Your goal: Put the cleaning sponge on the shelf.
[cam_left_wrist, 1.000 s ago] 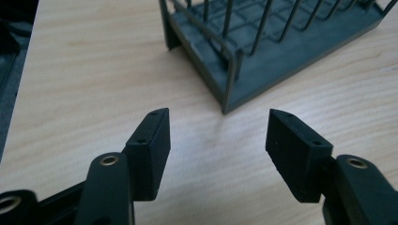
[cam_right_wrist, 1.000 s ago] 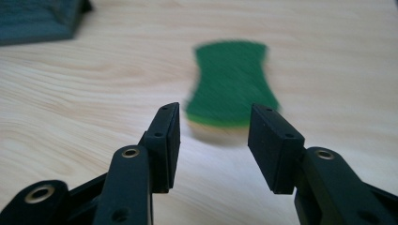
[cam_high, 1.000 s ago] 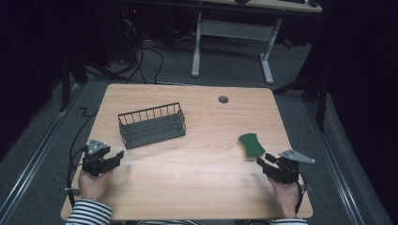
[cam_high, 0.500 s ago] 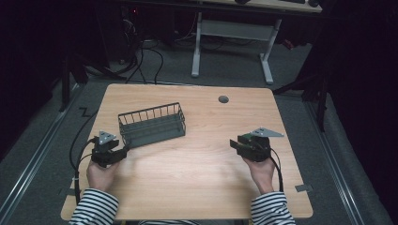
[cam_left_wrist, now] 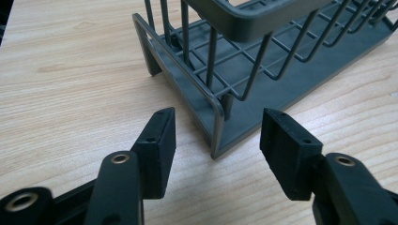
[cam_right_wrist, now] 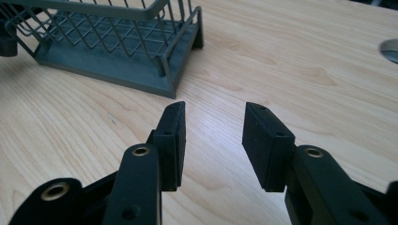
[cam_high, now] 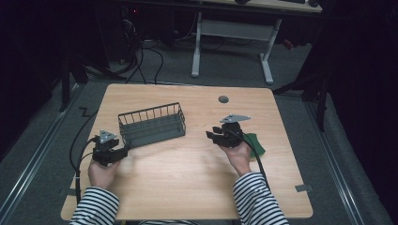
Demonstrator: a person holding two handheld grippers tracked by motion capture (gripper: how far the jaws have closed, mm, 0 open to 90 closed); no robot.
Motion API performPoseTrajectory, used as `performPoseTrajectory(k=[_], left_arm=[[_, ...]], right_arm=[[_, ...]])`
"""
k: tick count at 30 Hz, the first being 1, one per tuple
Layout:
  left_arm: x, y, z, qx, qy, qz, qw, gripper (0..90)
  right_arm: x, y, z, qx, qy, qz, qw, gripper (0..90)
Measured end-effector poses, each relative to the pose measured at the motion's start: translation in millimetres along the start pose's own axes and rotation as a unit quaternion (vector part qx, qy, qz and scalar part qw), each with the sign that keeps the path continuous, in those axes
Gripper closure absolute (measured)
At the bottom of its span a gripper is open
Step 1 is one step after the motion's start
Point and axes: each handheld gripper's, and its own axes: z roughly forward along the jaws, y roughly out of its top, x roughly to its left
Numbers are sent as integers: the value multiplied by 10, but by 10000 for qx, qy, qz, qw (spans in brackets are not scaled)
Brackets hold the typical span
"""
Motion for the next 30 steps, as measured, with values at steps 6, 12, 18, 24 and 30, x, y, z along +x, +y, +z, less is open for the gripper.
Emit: performPoseTrajectory(k=[6, 12, 18, 24, 30], left_arm=[[14, -7, 26, 3, -7, -39, 10000, 489], [13, -2, 39, -58, -68, -71, 9999, 547], [42, -3, 42, -46, -107, -126, 9999, 589], [40, -6, 53, -42, -166, -129, 9998, 649], [43, -12, 73, 5, -244, -122, 9996, 723]], right_arm=[[168, 154, 312, 328, 49, -288, 9990, 613], [265, 275, 624, 507, 248, -256, 9981, 642], [279, 327, 845, 674, 202, -208, 9973, 662], [300, 339, 977, 704, 242, -174, 9971, 701], [320, 363, 1022, 695, 227, -204, 9971, 792]])
